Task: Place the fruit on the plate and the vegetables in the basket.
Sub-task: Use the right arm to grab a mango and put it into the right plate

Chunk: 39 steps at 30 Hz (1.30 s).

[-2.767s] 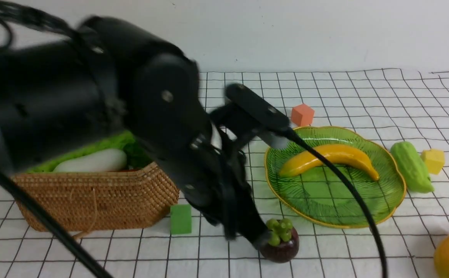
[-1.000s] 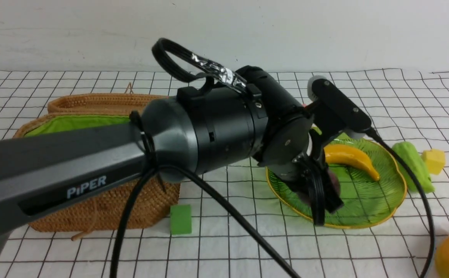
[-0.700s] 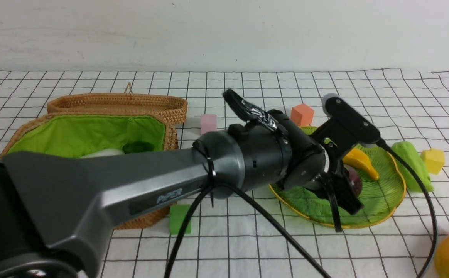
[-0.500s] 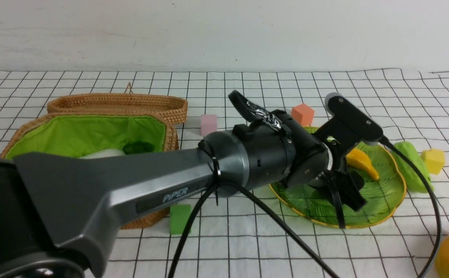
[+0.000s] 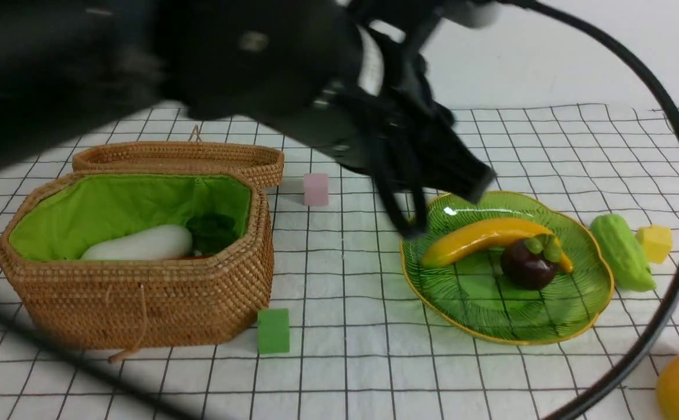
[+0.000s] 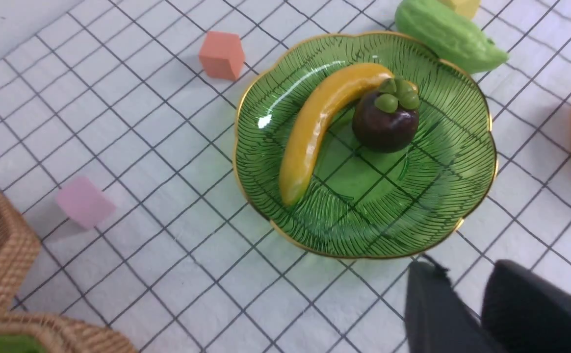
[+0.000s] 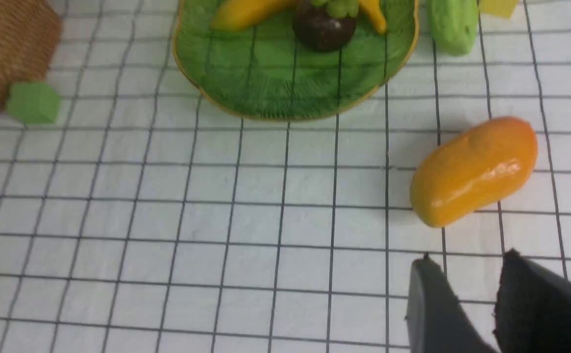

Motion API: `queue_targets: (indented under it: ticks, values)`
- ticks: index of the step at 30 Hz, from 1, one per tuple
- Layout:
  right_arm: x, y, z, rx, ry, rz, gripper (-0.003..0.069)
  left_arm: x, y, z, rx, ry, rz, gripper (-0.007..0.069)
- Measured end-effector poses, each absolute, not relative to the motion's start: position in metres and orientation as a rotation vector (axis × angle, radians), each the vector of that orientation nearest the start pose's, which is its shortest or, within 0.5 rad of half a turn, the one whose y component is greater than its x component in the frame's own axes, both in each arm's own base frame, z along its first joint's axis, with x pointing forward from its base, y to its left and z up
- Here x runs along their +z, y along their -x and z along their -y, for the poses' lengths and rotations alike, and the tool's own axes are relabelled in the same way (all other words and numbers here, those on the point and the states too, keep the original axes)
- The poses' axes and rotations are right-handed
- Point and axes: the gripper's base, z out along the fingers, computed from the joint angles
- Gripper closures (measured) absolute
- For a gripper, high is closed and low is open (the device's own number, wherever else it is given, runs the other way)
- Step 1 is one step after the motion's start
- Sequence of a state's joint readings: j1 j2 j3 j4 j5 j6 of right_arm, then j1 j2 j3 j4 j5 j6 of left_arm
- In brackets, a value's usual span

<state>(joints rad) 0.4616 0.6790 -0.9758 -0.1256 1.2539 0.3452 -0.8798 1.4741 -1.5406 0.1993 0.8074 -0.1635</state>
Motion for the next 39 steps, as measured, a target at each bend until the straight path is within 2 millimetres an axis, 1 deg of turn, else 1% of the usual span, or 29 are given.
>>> queue_targets:
  ticks: [1,2,3,4,5,6,7,8,9,10,11,12,14,15,17,18,19,20,22,25,26,28,29,30,31,33,34,35,39]
  values:
    - [0.371,-0.097,-0.036,0.175,0.159,-2.471,0.0435,0.42,-0.202,0.225,-0.373,-0.828,-2.046,0.0615]
    - [0.366,-0.111,-0.042,0.149,0.17,-2.487,0.0434,0.422,-0.187,0.209,-0.399,-0.813,-2.033,0.0638]
    - [0.364,-0.114,-0.043,0.138,0.173,-2.502,0.0434,0.422,-0.185,0.206,-0.402,-0.812,-2.03,0.0638]
    - [0.359,-0.13,-0.049,0.108,0.168,-2.51,0.0434,0.424,-0.162,0.181,-0.44,-0.792,-1.998,0.0638]
    - [0.359,-0.132,-0.049,0.104,0.16,-2.508,0.0434,0.42,-0.163,0.181,-0.437,-0.796,-2.007,0.0638]
    - [0.35,-0.151,-0.053,0.067,0.125,-2.546,0.0434,0.414,-0.14,0.155,-0.465,-0.781,-1.974,0.0638]
    - [0.346,-0.158,-0.051,0.049,0.098,-2.565,0.0434,0.41,-0.128,0.141,-0.479,-0.771,-1.949,0.0638]
    - [0.34,-0.167,-0.048,0.025,0.053,-2.595,0.0434,0.405,-0.113,0.124,-0.499,-0.757,-1.912,0.0638]
    - [0.338,-0.17,-0.048,0.021,0.046,-2.605,0.0434,0.404,-0.111,0.121,-0.503,-0.754,-1.905,0.0638]
    - [0.333,-0.178,-0.042,0.012,-0.018,-2.632,0.0434,0.397,-0.096,0.103,-0.529,-0.735,-1.852,0.0638]
    - [0.332,-0.18,-0.041,0.009,-0.028,-2.64,0.0434,0.398,-0.091,0.097,-0.539,-0.726,-1.831,0.0638]
    - [0.328,-0.186,-0.033,0.017,-0.089,-2.651,0.0434,0.391,-0.082,0.086,-0.556,-0.713,-1.794,0.0638]
    - [0.322,-0.196,-0.019,0.04,-0.204,-2.668,0.0433,0.383,-0.067,0.07,-0.583,-0.689,-1.732,0.0638]
    - [0.317,-0.204,-0.007,0.079,-0.307,-2.678,0.0431,0.376,-0.06,0.061,-0.601,-0.67,-1.71,0.0638]
    - [0.308,-0.214,0.01,0.145,-0.467,-2.685,0.0422,0.366,-0.053,0.052,-0.62,-0.649,-1.699,0.0638]
    - [0.306,-0.216,0.015,0.164,-0.519,-2.679,0.0417,0.364,-0.051,0.051,-0.623,-0.645,-1.697,0.0638]
    - [0.298,-0.224,0.028,0.204,-0.641,-2.677,0.04,0.358,-0.047,0.046,-0.634,-0.634,-1.689,0.0638]
    - [0.292,-0.228,0.038,0.222,-0.716,-2.675,0.0386,0.355,-0.045,0.042,-0.639,-0.628,-1.681,0.0638]
    - [0.28,-0.236,0.051,0.283,-0.835,-2.673,0.0328,0.35,-0.039,0.036,-0.656,-0.611,-1.661,0.0638]
    - [0.263,-0.249,0.058,0.34,-0.887,-2.698,0.0221,0.348,-0.035,0.031,-0.675,-0.598,-1.652,0.0638]
    - [0.262,-0.25,0.058,0.341,-0.885,-2.699,0.0202,0.348,-0.035,0.031,-0.677,-0.597,-1.653,0.0638]
    - [0.245,-0.262,0.062,0.355,-0.906,-2.721,0.006,0.348,-0.035,0.032,-0.685,-0.596,-1.659,0.0638]
    - [0.244,-0.263,0.062,0.357,-0.909,-2.722,0.0052,0.348,-0.035,0.032,-0.685,-0.596,-1.66,0.0638]
    - [0.235,-0.267,0.064,0.356,-0.92,-2.742,0.0008,0.347,-0.035,0.033,-0.689,-0.596,-1.667,0.0638]
    - [0.228,-0.27,0.065,0.356,-0.93,-2.757,-0.0009,0.346,-0.035,0.033,-0.69,-0.597,-1.673,0.0638]
    - [0.215,-0.276,0.067,0.359,-0.953,-2.789,-0.002,0.345,-0.036,0.035,-0.691,-0.599,-1.681,0.0638]
    - [0.215,-0.276,0.067,0.359,-0.953,-2.789,-0.002,0.345,-0.036,0.035,-0.692,-0.599,-1.683,0.0638]
    - [0.204,-0.28,0.067,0.368,-0.976,-2.815,-0.0015,0.344,-0.036,0.035,-0.692,-0.6,-1.685,0.0638]
    - [0.182,-0.287,0.069,0.391,-1.018,-2.857,0.0029,0.344,-0.037,0.036,-0.692,-0.601,-1.691,0.0638]
